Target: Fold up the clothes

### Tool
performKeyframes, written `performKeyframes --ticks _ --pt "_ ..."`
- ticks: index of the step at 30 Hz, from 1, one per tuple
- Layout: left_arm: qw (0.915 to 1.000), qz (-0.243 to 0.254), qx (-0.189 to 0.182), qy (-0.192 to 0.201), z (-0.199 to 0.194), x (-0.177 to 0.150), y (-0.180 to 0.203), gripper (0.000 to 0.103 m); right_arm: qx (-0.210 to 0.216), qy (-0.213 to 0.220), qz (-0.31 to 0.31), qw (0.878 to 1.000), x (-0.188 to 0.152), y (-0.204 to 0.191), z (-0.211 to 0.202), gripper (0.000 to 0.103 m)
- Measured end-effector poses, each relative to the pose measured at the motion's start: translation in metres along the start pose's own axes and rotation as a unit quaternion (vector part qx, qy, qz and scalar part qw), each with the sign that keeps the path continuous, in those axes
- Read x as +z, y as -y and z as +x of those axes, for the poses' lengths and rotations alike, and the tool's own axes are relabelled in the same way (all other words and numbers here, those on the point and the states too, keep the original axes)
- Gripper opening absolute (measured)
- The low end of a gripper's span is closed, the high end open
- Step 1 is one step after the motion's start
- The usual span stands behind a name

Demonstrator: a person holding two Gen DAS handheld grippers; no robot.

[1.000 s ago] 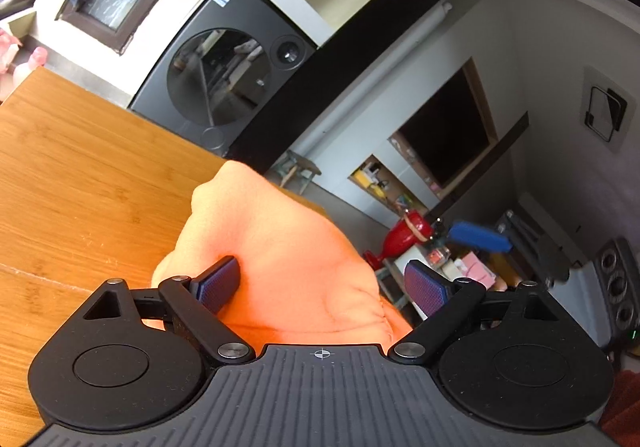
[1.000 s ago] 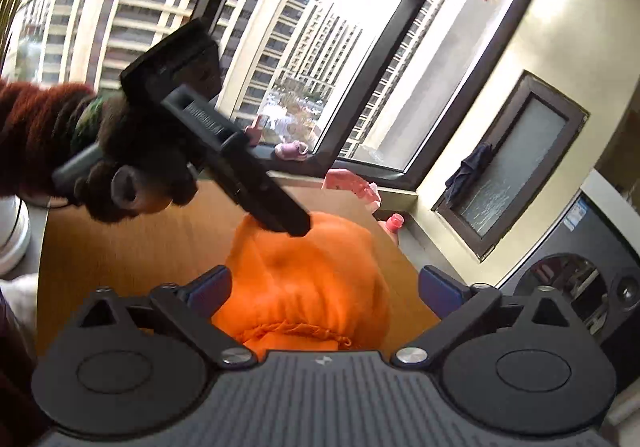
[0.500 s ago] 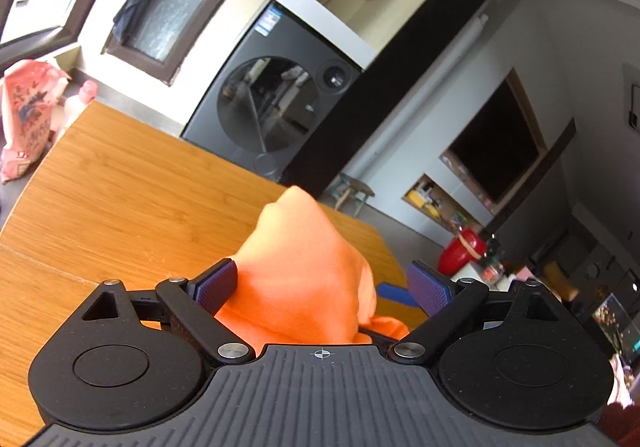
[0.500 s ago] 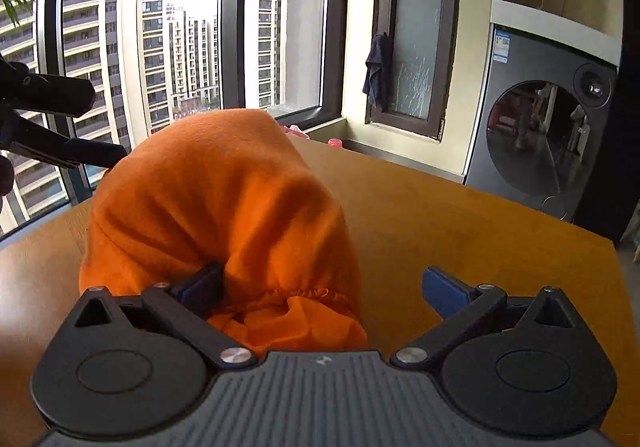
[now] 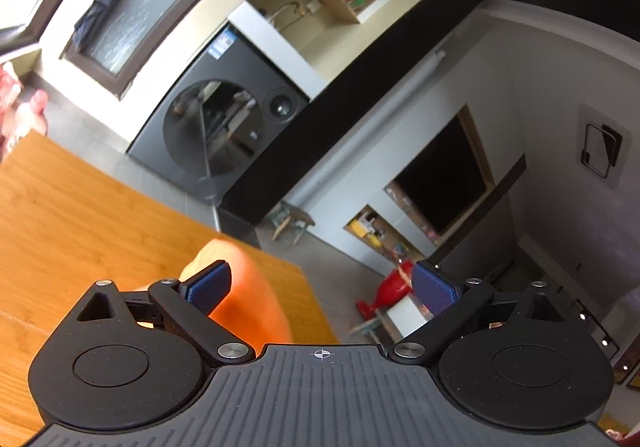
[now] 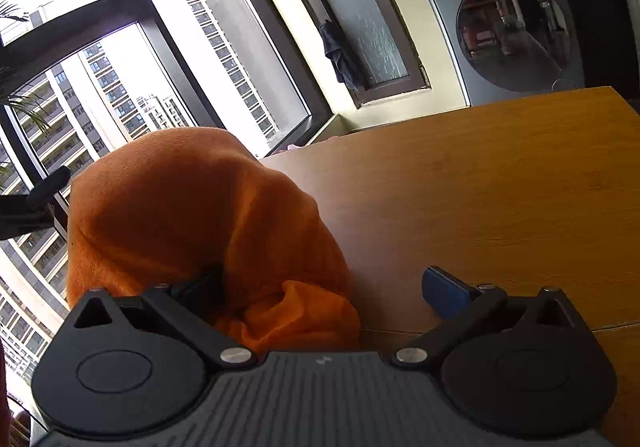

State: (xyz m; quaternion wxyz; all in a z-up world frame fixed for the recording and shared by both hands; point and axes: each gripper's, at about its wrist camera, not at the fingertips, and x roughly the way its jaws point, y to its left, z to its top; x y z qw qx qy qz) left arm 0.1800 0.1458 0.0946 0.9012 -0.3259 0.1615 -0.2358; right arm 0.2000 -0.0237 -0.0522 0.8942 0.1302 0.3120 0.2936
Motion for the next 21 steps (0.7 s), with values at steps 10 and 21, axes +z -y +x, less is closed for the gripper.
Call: performKeyframes --ticks 10,21 --pt "0.9951 -0.058 0.025 -0.076 0.032 -0.05 -0.023 0.101 -0.126 0.047 -0.172 0.976 -0.011 -0.075 -0.012 0.103" --pt "0.99 -0.056 0.098 -0.084 0.045 -0.058 -0.073 0.101 0.008 0.035 -0.095 0.995 0.035 -0.072 -0.033 0.103"
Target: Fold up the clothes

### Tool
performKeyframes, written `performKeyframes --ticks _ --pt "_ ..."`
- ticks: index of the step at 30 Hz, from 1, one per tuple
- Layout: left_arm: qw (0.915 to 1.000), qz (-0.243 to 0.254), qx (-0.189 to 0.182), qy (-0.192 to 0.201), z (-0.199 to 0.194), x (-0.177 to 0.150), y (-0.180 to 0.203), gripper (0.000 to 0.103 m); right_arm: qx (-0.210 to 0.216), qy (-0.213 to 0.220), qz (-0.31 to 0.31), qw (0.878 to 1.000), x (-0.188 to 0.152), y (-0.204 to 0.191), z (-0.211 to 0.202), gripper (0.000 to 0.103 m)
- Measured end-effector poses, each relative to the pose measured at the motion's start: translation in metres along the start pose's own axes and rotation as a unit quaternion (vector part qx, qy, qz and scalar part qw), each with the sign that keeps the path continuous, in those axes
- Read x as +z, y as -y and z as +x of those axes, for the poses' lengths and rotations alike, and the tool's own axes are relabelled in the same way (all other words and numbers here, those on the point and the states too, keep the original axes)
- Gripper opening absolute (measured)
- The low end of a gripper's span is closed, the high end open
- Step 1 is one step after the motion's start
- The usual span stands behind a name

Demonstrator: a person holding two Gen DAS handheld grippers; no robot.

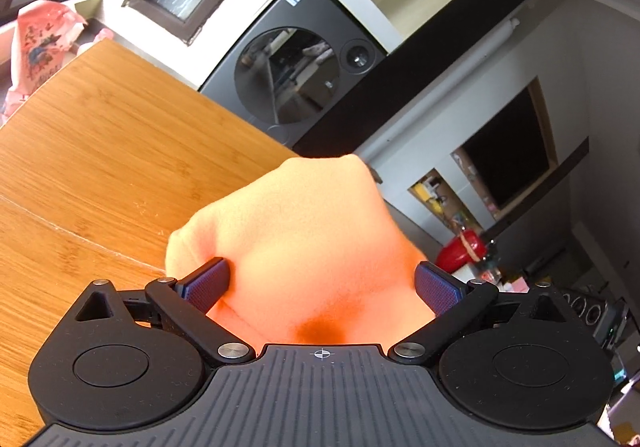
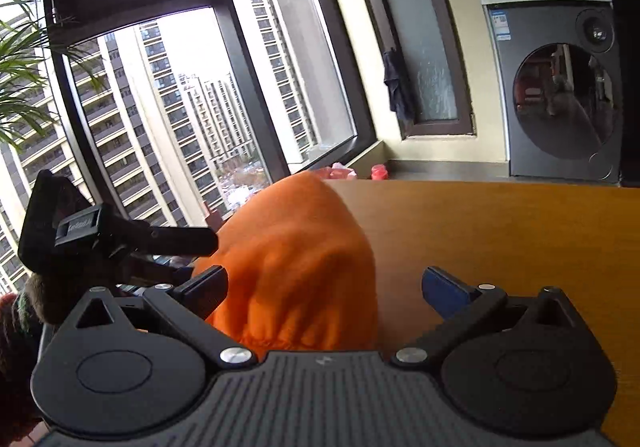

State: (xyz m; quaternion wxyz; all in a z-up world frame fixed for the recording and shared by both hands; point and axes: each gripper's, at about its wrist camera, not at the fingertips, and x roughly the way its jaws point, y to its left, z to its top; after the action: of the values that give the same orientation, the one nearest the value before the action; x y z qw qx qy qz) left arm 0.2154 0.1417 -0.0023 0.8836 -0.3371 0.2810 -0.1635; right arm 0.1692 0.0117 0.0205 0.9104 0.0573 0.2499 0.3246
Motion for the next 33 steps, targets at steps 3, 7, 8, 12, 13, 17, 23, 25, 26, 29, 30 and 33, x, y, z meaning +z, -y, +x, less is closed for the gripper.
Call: performKeyframes --ticks 3,7,8,12,13,17,23,25,26,29,30,33 --pt "1.0 0.0 -0.006 0.005 0.0 0.0 -0.002 0.101 -0.062 -0.022 -0.013 0.998 -0.005 0.004 0.025 0.103" --pt "0.9995 0.03 -0.006 0.009 -0.003 0.003 0.012 0.101 -0.129 -0.004 -0.093 0.987 -0.031 -0.009 0.033 0.103" --pt "0.9991 0.04 -0.003 0.012 -0.004 0.004 0.018 0.101 -0.132 -0.01 -0.093 0.987 -0.03 -0.008 0.033 0.103" --pt "0.9965 0.064 -0.033 0.044 -0.02 0.005 0.041 0.101 -0.151 -0.028 -0.102 0.983 -0.027 -0.002 0.032 0.103" --pt "0.9955 0.066 -0.047 0.05 -0.025 0.005 0.046 0.101 -0.155 -0.03 -0.099 0.982 -0.028 0.001 0.03 0.103" --pt "0.9921 0.069 -0.096 0.042 -0.027 -0.007 0.059 0.101 -0.153 -0.036 -0.068 0.985 -0.027 0.012 0.026 0.103" --pt "0.9951 0.084 -0.05 0.013 -0.005 -0.016 0.055 0.101 -0.125 -0.039 -0.057 0.99 -0.013 0.019 0.017 0.103" --pt "0.9956 0.083 -0.044 0.009 -0.002 -0.013 0.051 0.101 -0.107 -0.01 -0.032 0.994 0.005 0.025 0.006 0.103" --pt "0.9957 0.082 -0.043 0.007 -0.001 -0.013 0.049 0.101 -0.097 0.004 -0.02 0.995 0.015 0.028 0.0 0.103" --pt "0.9958 0.083 -0.038 0.002 0.003 -0.014 0.045 0.101 -0.087 0.03 -0.011 0.996 0.042 0.03 0.002 0.103" --pt "0.9959 0.083 -0.035 -0.001 0.005 -0.015 0.044 0.102 -0.087 0.033 -0.014 0.996 0.05 0.029 0.006 0.103" --pt "0.9966 0.078 -0.021 -0.017 0.013 -0.017 0.038 0.101 -0.097 -0.017 -0.065 0.993 0.057 0.019 0.047 0.103"
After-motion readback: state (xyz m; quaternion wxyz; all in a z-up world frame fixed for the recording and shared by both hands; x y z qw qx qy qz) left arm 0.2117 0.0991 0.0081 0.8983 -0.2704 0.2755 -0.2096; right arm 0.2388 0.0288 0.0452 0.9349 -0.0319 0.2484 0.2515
